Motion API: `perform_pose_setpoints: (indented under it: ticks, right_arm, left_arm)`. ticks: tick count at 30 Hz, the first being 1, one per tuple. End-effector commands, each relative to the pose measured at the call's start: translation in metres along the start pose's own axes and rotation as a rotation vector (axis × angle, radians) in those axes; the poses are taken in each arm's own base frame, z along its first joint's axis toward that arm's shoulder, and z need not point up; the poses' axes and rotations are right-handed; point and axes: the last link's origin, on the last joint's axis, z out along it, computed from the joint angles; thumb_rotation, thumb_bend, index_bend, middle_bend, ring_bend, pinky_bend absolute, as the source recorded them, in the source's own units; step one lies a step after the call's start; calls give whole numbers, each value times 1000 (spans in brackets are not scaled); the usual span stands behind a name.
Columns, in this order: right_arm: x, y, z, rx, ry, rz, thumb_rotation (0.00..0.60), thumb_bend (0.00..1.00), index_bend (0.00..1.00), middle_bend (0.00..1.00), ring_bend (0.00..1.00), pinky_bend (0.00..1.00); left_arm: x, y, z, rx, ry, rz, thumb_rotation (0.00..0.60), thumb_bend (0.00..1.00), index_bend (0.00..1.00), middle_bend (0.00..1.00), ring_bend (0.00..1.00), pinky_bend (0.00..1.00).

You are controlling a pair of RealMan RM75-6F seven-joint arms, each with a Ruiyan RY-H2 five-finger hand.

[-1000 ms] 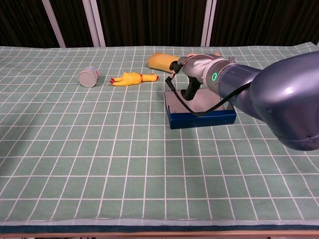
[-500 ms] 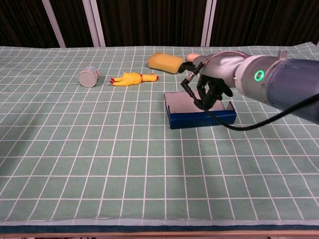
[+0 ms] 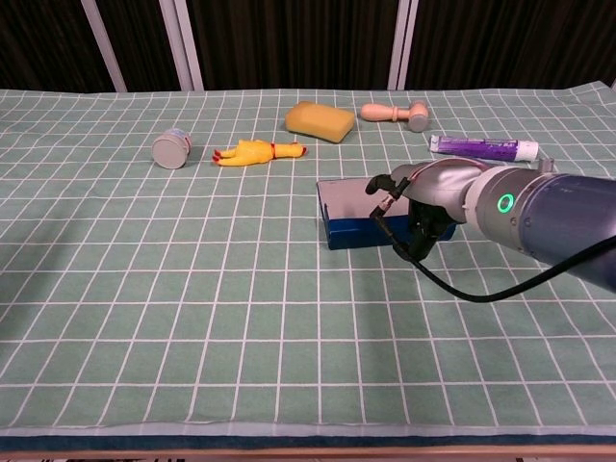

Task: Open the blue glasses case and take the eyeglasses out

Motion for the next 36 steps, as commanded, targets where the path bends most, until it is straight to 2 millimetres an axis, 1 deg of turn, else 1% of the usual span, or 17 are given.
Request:
perform_pose_setpoints:
  ticks: [1,10,16,21,27,31,36]
  right_arm:
    - [-3,-5,3,9,-6,6,600,530,115,898,974,989]
    - [-14,-10,5,10,-41,9,600,532,182,896,971,989]
    - [-17,-15,-2,38,-58,10,600,532,270,896,971,989]
    - [-20,-19,-17,69,-82,8,600,532,299,896,971,989]
    - [-22,-18,-39,94,-125,-10,600,532,321,896,971,989]
    - [-23,-12,-54,90,-158,-28,600,532,337,896,971,989]
    - [-23,2,-65,51,-183,-67,600,531,340,896,971,989]
  left_arm:
    - [0,0,1,2,-2,0,600,18,0,0,0,0]
    - [0,-1,2,7,-7,-4,600,19,0,0,0,0]
    - [-1,-1,2,7,-8,-3,600,18,0,0,0,0]
    - [0,0,1,5,-6,-3,600,19,0,0,0,0]
    - [0,0,1,2,-4,-3,600,19,0,0,0,0]
    - [0,1,0,1,-4,-4,600,19,0,0,0,0]
    - [0,1,0,-2,-5,-4,600,19,0,0,0,0]
